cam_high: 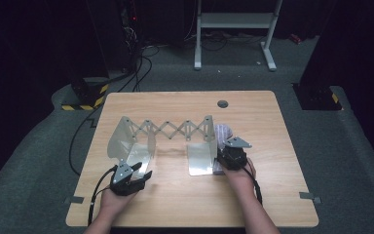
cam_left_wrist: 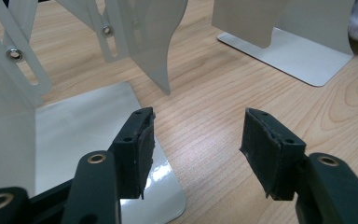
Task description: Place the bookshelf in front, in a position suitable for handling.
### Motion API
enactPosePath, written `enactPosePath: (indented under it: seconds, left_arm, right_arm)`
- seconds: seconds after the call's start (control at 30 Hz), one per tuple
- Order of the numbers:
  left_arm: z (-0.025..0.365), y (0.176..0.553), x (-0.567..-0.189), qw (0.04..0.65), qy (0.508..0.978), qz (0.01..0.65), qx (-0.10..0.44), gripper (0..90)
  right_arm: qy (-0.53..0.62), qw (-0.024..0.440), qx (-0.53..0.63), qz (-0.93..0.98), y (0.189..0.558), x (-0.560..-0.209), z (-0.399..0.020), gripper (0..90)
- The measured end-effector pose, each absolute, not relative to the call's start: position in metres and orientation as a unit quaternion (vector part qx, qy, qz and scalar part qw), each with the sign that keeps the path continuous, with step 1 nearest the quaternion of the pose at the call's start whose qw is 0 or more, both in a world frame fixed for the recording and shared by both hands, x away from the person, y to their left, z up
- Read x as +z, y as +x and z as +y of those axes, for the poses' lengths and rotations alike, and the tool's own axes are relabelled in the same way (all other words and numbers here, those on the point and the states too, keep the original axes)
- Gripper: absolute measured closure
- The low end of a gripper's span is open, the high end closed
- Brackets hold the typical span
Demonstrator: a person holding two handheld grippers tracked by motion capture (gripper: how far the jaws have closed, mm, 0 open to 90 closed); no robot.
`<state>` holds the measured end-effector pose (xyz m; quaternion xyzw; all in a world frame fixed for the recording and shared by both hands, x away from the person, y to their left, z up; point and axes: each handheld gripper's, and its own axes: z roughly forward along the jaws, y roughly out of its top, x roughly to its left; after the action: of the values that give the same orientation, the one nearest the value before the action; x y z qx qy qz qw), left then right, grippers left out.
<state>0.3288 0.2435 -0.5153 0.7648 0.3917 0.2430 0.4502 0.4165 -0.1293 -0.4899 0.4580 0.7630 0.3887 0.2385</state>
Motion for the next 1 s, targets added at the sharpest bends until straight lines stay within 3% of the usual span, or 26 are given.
enactPosePath:
  seconds: [0.17, 0.37, 1.0]
  left_arm:
    - [0.243, 0.329, -0.515, 0.451, 0.765, 0.391, 0.242, 43.9]
    - [0.243, 0.329, -0.516, 0.450, 0.766, 0.391, 0.241, 43.9]
    - [0.243, 0.328, -0.515, 0.451, 0.766, 0.389, 0.240, 43.9]
  right_arm:
    - [0.466, 0.225, 0.363, 0.775, 0.419, -0.509, -0.130, 65.7]
    - [0.463, 0.227, 0.366, 0.775, 0.418, -0.505, -0.130, 66.4]
    - [0.418, 0.303, 0.446, 0.731, 0.407, -0.411, -0.130, 66.2]
